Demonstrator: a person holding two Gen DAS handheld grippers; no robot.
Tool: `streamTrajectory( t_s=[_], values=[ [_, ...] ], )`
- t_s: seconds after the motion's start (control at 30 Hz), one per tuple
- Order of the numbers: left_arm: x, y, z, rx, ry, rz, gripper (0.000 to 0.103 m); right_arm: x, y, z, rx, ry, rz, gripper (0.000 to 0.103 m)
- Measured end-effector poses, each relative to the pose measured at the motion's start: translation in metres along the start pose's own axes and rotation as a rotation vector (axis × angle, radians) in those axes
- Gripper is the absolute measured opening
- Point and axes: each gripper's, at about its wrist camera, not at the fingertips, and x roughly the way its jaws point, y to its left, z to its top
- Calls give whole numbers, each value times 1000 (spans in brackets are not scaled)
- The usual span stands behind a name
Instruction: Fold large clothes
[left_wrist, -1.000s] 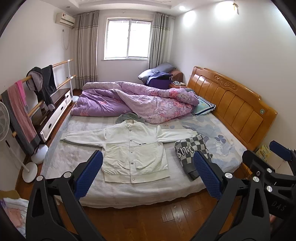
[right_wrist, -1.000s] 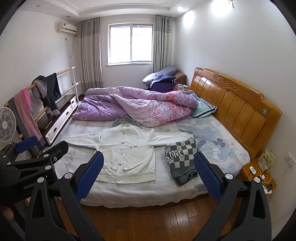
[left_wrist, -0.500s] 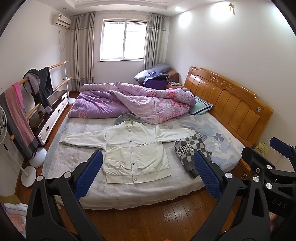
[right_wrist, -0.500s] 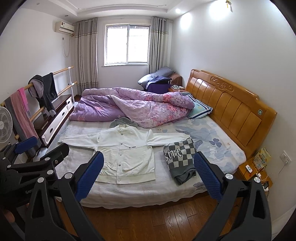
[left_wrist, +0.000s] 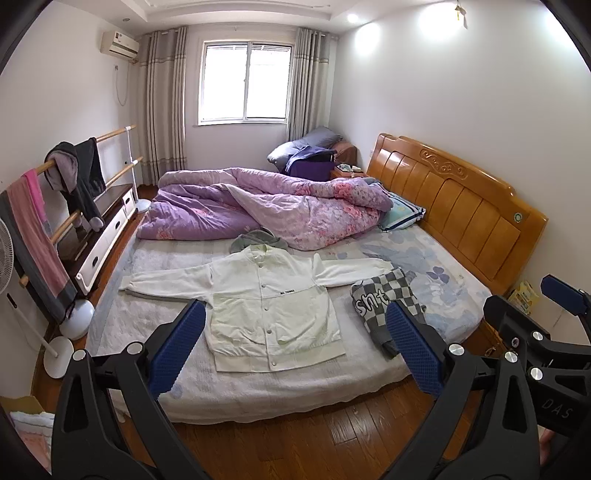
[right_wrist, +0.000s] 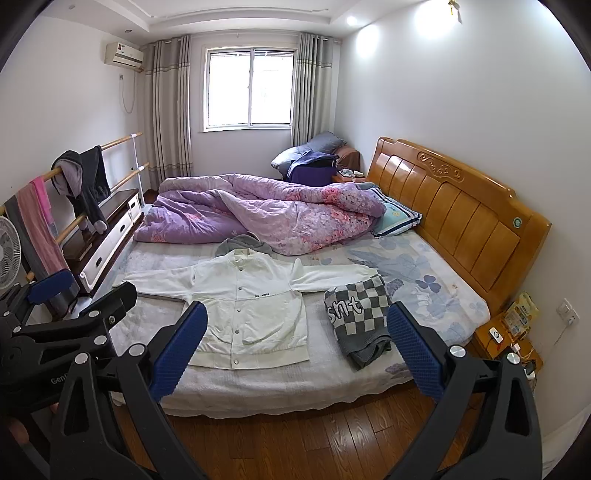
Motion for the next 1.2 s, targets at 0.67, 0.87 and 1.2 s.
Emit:
streamTrajectory(
  t_s=[0.67,0.87,1.2],
  values=[
    [6,5,6,-4,-14,20,98,6,0,5,-7,6,11,94],
    [6,6,6,-6,-13,19,98,6,-1,5,-5,4,10,94],
    [6,5,7,-4,-15,23,98,8,-2,6,-3,6,18,94]
  ],
)
